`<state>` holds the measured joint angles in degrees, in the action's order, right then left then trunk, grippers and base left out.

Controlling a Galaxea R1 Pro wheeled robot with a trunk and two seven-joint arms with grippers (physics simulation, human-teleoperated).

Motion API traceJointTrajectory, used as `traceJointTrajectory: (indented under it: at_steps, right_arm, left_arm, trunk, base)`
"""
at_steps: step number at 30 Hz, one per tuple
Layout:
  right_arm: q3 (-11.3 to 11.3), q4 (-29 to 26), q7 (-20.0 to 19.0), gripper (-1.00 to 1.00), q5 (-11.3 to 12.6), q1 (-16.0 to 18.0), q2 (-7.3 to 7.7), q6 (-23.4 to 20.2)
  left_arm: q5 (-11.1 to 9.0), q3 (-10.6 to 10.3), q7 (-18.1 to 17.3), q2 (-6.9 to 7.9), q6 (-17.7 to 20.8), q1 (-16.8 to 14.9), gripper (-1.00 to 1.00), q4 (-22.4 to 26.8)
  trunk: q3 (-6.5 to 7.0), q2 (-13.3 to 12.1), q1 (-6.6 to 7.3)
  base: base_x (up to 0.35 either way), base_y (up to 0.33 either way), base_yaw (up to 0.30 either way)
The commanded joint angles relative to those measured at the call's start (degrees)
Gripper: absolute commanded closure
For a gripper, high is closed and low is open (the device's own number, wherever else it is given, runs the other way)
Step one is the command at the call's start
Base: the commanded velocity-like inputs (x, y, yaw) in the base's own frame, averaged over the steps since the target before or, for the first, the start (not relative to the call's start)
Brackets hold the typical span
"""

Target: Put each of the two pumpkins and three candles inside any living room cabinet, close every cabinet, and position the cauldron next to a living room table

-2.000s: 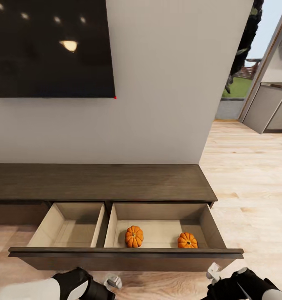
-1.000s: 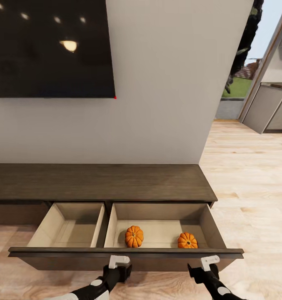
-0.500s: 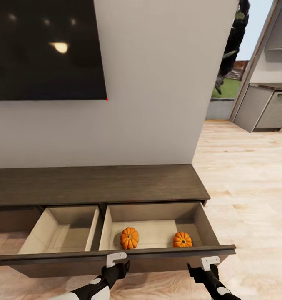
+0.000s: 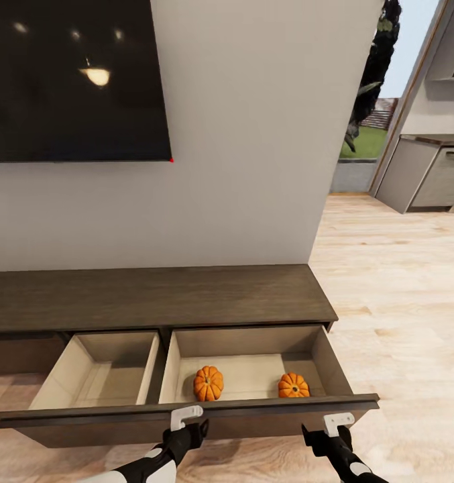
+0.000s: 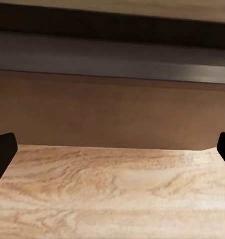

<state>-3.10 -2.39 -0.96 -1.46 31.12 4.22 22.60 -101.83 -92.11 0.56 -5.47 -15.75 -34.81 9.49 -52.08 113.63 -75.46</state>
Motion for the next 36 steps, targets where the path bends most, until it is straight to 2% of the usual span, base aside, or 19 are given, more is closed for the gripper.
traceJointTrajectory:
  at_steps: [1,2,4,6,8,11,14,36]
  right_arm:
    - [0.0,0.1,0.0,-1.00,0.0,0.0,0.00,0.0]
    - [0.0,0.1,0.0,-1.00,0.0,0.0,0.00,0.0]
    - [0.0,0.1,0.0,-1.00,0.1,0.0,0.00,0.0]
    - [0.0,0.1,0.0,-1.00,0.1,0.0,0.00,0.0]
    - [0.0,0.1,0.0,-1.00,0.1,0.0,0.00,0.0]
    - [0.0,0.4,0.0,-1.00,0.1,0.0,0.00,0.0]
    - [0.0,0.4,0.0,-1.00,0.1,0.0,0.00,0.0]
    - [0.0,0.7,0.0,-1.00,0.0,0.0,0.00,0.0]
  left_arm:
    - [-0.1,0.0,0.1,-0.06,0.0,0.0,-1.00,-0.3]
    - [-0.1,0.0,0.4,-0.09,0.1,0.0,-1.00,-0.4]
    - [-0.1,0.0,3.8,-0.13,0.1,0.0,-1.00,-0.6]
    - [0.2,0.0,11.5,-0.15,0.1,0.0,-1.00,-0.4]
    - [0.3,0.0,16.3,-0.06,0.0,0.0,-1.00,0.0]
    - [0.3,-0.1,17.9,-0.06,0.0,-0.1,-1.00,0.5]
    - [0.3,-0.2,18.2,0.07,0.0,-0.1,-1.00,0.5]
    - [0.7,-0.6,19.0,-0.07,0.2,-0.1,-1.00,0.1]
  trunk:
    - [0.00,0.0,0.00]
    - [0.00,0.0,0.00]
    - [0.00,0.0,0.00]
    - [0.00,0.0,0.00]
    - [0.00,0.0,0.00]
    - [0.00,0.0,0.00]
    - [0.00,0.0,0.00]
    - [-3.95,8.8,-4.83]
  base:
    - [0.000,0.000,0.000]
    - [0.000,0.000,0.000]
    - [0.000,0.000,0.000]
    - [0.000,0.000,0.000]
    - [0.000,0.000,0.000]
    - [0.000,0.000,0.000]
    - [0.000,0.000,0.000]
    - [0.000,0.000,0.000]
